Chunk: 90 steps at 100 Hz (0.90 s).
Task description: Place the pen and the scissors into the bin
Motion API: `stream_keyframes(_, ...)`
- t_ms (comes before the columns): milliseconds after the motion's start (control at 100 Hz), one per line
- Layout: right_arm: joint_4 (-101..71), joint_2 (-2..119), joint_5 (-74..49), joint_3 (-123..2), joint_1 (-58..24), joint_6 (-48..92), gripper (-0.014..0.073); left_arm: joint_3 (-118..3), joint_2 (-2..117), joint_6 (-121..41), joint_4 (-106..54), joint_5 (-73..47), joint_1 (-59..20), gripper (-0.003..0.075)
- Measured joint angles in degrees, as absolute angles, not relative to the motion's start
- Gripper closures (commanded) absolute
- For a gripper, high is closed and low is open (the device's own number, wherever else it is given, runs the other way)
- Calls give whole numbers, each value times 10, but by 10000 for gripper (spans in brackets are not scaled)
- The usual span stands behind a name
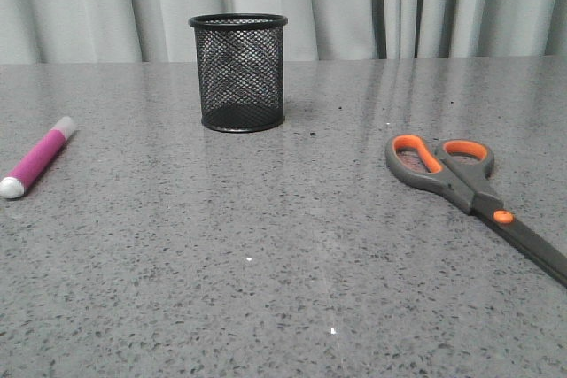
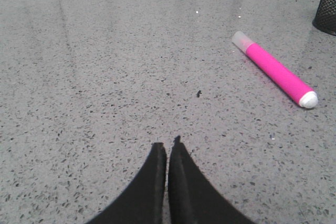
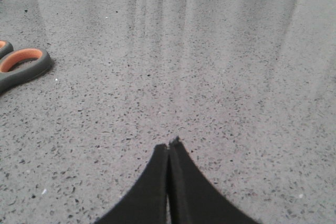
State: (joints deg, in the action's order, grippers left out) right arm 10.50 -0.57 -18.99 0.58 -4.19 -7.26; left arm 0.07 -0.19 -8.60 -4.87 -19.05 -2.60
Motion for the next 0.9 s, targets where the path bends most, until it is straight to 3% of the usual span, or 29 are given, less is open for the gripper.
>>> stream_keyframes(900, 105, -6, -161, 6, -42, -73, 662, 1, -2, -86, -49, -191, -26, 739)
